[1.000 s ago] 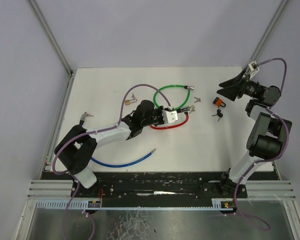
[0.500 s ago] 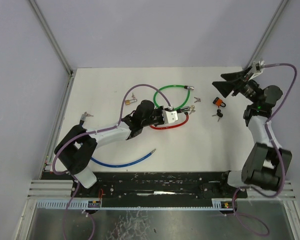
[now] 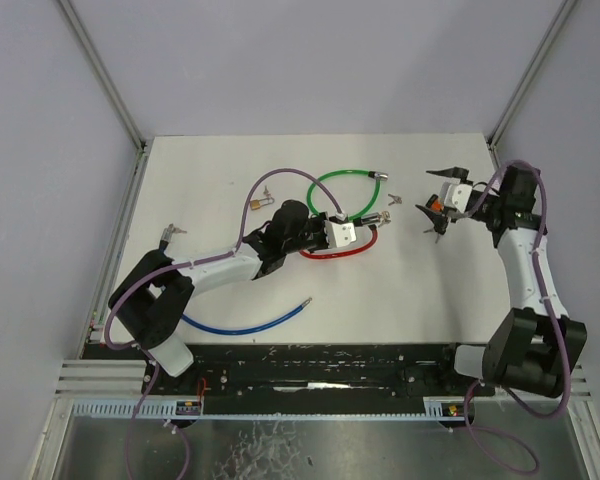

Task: Lock with the key
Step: Lock the lock.

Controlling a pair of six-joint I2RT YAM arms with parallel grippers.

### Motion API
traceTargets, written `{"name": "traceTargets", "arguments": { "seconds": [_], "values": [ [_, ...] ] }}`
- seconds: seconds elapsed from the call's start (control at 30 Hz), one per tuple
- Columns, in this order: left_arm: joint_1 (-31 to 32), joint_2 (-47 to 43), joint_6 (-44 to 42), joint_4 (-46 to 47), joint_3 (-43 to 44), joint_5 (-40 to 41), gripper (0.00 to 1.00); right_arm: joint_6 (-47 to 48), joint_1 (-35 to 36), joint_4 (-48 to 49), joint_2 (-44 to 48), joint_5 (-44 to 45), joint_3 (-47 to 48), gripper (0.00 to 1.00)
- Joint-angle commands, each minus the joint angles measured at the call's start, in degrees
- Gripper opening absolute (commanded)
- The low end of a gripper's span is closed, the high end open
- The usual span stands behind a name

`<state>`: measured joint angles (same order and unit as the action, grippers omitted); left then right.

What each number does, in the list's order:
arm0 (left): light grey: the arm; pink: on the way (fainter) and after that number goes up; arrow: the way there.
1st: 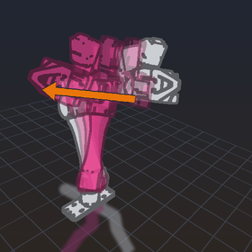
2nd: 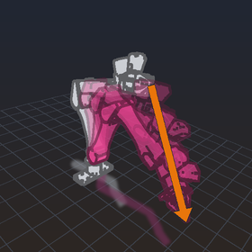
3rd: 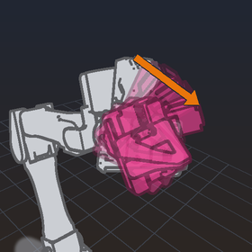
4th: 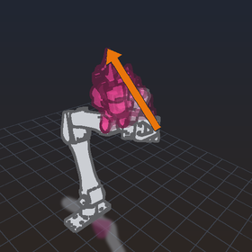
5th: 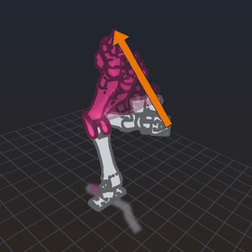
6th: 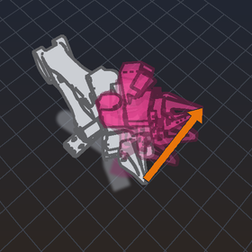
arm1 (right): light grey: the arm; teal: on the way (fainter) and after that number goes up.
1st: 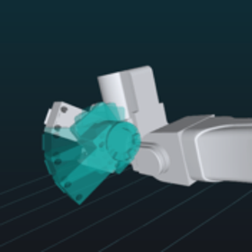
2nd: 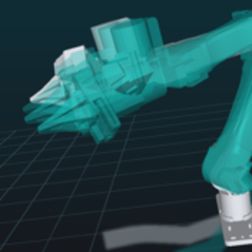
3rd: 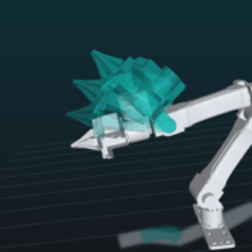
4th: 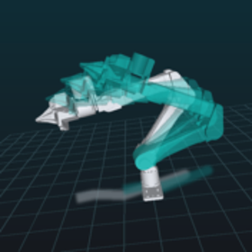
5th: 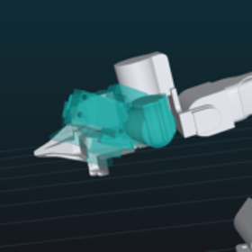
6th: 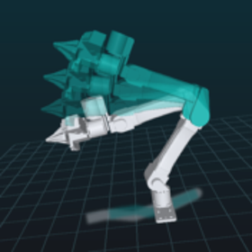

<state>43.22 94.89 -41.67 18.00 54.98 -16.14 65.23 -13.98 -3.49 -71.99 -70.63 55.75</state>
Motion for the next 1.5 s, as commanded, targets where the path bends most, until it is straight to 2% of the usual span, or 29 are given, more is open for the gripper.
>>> {"name": "traceTargets", "arguments": {
  "seconds": [0.0,0.03,0.1,0.13,0.3,0.43,0.53,1.47],
  "values": [
    [-0.1,-0.6,0.4,-5.8,-0.4,-1.8,0.0,76.9,0.8,-54.6,-6.8,-4.0,10.6,0.79],
    [-0.1,-0.5,0.4,-5.8,-0.3,-1.9,0.0,84.9,1.5,-61.1,-8.8,-3.3,12.5,0.75],
    [-0.1,-0.3,0.4,-6.2,-0.2,-1.9,0.0,88.0,3.1,-64.6,-10.9,-2.3,15.0,0.67],
    [-0.1,-0.4,0.4,-6.3,-0.2,-2.0,0.0,87.9,3.9,-63.5,-11.1,-1.0,15.0,0.63],
    [-0.1,-0.4,0.3,-6.4,-0.2,-2.2,0.0,86.1,7.6,-55.7,-9.9,0.3,12.0,0.58],
    [-0.1,0.1,0.2,-6.8,0.1,-2.2,0.0,78.1,9.9,-44.2,-7.3,1.8,9.3,0.56],
    [-0.1,0.1,0.0,-6.8,0.1,-2.1,0.0,74.9,11.2,-39.2,-6.1,4.3,8.2,0.53],
    [-0.1,0.2,0.0,-7.4,0.7,-2.8,0.0,75.1,16.5,-33.0,-3.4,12.0,5.1,0.29]
  ]
}}
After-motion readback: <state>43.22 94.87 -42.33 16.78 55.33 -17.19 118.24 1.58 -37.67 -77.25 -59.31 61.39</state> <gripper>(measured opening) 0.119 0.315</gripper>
